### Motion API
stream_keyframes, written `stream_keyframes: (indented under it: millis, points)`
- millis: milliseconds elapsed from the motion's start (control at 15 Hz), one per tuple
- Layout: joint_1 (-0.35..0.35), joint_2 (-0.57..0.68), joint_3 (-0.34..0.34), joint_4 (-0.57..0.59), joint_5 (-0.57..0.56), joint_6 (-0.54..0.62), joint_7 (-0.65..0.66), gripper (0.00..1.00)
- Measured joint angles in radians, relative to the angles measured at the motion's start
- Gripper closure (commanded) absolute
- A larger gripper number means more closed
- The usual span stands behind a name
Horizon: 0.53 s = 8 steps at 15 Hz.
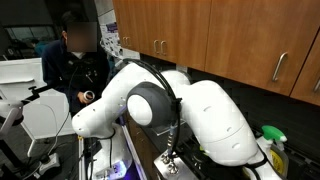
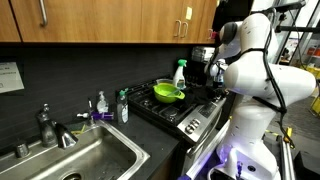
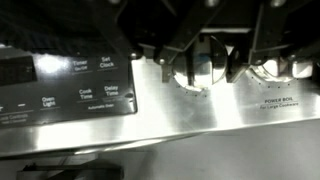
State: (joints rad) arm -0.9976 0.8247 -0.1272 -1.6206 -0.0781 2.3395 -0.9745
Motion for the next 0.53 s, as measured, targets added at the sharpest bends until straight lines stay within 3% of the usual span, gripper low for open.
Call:
stream_keyframes:
  millis: [200,267,333,533]
  points:
    - [0.000,-0.001,0.000,0.000,0.002,-0.001,0.019,0.69]
    - [0.000,-0.001,0.000,0.000,0.002,-0.002,0.021,0.19]
    - [0.000,-0.001,0.000,0.000,0.002,-0.001,0.022,0.19]
    - [0.004,-0.007,0.004,-0.007,0.011,0.002,0.050,0.02]
